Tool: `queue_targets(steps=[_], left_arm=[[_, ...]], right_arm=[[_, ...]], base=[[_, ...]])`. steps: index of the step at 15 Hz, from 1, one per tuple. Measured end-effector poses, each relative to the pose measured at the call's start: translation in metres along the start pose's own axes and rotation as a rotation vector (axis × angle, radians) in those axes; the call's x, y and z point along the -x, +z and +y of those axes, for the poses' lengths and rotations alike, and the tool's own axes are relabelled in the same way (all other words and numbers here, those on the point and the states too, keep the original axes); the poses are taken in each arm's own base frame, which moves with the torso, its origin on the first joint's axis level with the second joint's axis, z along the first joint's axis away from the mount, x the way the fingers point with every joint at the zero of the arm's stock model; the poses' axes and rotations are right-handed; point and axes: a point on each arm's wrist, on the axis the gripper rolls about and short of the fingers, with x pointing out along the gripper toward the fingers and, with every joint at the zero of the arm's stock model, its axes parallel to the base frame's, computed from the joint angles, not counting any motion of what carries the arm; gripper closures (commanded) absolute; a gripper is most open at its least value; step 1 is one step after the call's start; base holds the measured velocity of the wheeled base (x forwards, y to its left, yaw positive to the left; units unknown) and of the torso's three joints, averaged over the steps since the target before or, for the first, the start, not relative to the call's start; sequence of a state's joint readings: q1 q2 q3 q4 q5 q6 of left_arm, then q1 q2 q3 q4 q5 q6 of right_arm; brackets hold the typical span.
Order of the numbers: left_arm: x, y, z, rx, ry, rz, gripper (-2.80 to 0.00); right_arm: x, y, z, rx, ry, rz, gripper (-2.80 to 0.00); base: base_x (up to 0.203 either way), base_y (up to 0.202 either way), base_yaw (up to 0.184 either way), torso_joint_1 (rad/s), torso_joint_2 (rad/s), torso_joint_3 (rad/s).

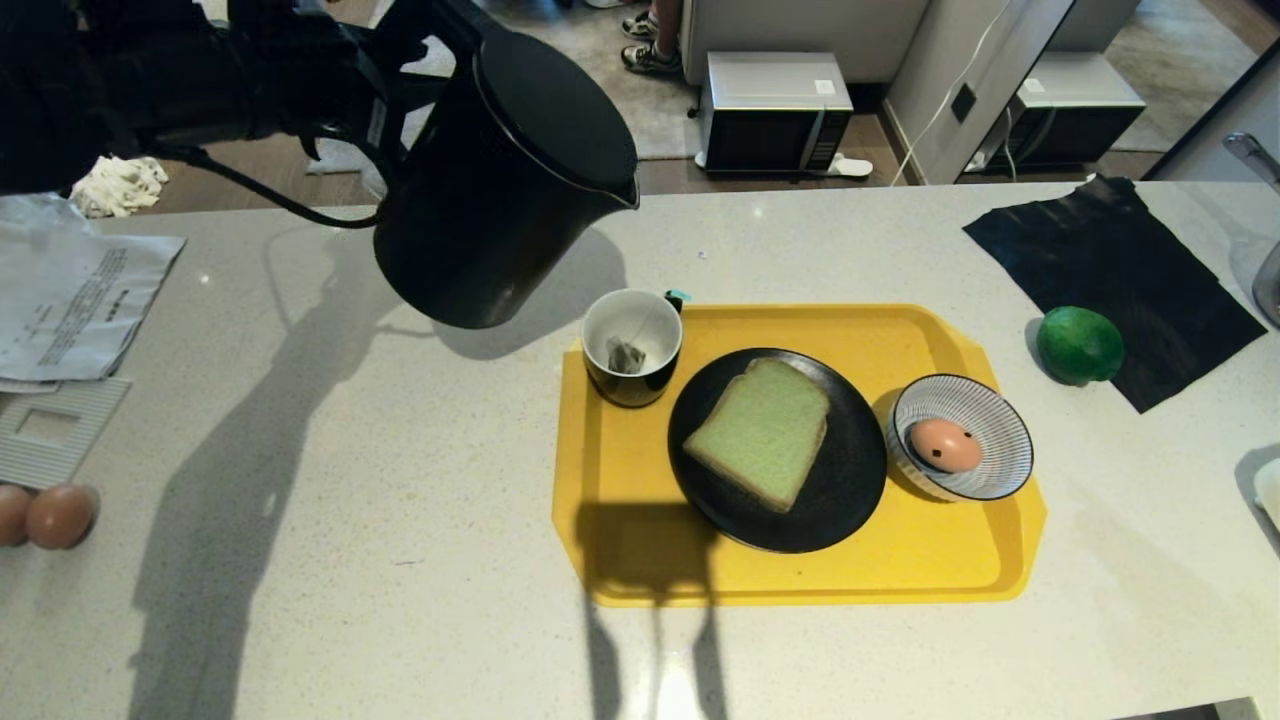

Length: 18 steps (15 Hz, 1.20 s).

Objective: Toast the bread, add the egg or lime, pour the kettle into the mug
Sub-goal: Pour water into a cup

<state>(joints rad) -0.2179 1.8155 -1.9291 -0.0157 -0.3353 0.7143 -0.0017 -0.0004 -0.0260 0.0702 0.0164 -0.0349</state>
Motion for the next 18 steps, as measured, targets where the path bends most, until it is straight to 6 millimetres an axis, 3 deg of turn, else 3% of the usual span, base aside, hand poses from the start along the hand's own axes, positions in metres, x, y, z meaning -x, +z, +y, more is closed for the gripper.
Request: queue_targets(steps=[8,18], left_arm=[[0.005,0.000,-0.013,-0.166,-0.089,0.104,0.00],[0.007,0.001,-0.018,-0.376,-0.060,0.222,0.00]], right_arm=[[0.000,0.000,0.000,0.000,0.000,0.000,0.00],[0.000,0.000,0.000,0.000,0.000,0.000,0.00]], base=[[0.000,0.000,0.000,0.000,0.00,0.000],[0.000,0.000,0.000,0.000,0.00,0.000]])
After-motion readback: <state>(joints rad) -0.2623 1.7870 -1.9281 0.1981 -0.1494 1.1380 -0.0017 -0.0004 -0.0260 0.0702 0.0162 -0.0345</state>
